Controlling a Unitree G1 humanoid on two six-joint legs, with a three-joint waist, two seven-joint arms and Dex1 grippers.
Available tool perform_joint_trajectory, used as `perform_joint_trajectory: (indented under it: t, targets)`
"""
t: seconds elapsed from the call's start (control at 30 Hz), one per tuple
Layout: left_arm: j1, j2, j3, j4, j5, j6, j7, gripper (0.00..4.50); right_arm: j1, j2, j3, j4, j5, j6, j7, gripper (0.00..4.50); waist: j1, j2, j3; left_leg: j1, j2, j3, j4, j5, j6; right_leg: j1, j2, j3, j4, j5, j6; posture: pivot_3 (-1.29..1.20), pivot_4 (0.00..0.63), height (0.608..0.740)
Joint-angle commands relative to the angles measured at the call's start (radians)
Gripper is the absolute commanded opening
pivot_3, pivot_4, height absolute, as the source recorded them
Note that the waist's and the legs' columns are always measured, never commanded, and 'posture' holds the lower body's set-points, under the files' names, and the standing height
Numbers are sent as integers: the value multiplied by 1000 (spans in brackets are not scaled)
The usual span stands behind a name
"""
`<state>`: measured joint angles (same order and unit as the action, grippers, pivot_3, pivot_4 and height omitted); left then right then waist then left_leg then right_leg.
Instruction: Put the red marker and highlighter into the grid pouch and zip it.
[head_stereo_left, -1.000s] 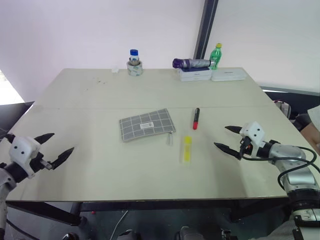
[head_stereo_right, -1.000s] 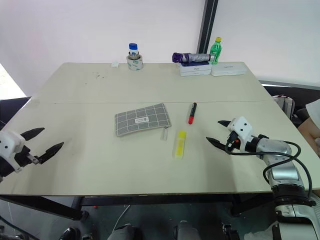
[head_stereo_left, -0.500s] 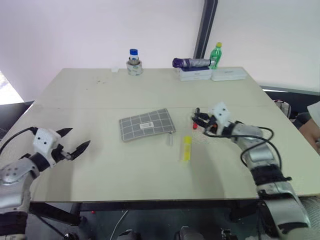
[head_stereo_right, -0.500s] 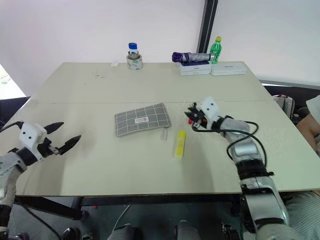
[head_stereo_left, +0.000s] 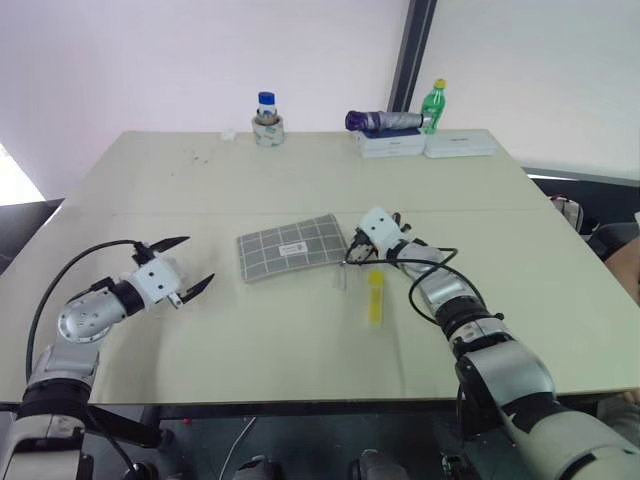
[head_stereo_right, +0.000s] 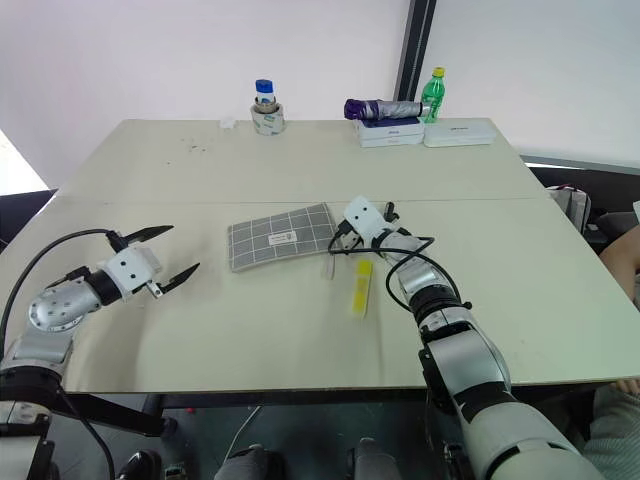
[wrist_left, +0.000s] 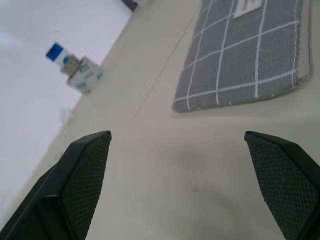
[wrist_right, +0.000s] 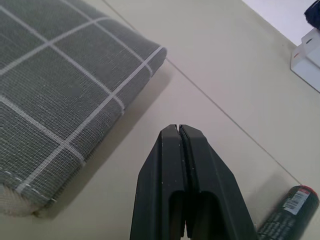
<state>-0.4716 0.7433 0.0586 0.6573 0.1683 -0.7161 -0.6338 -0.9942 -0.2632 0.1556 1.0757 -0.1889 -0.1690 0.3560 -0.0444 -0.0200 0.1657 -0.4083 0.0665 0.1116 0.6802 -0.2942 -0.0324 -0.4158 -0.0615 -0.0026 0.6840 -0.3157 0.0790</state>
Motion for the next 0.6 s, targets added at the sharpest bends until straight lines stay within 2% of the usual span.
perform_joint_trajectory:
  t: [0.03,0.27,0.6]
  targets:
    - [-59,0,-68,80,105,-98,84,4500,-36,-3,14,24,-33,-32,-37,43,0,0,0,0,0,0,0,0,0,0,0,0,0,0,0,0,150,740]
    - [-182,16,-207,242,297,-193,248,4500,-51,23,18,56,-52,-41,-72,43,-1,0,0,0,0,0,0,0,0,-1,1,0,1,0,0,0,150,740]
    - [-281,-14,-322,377,363,-256,325,4500,-58,41,37,88,-85,-45,-107,43,1,0,0,0,0,1,1,1,-1,-1,1,0,2,0,0,0,150,740]
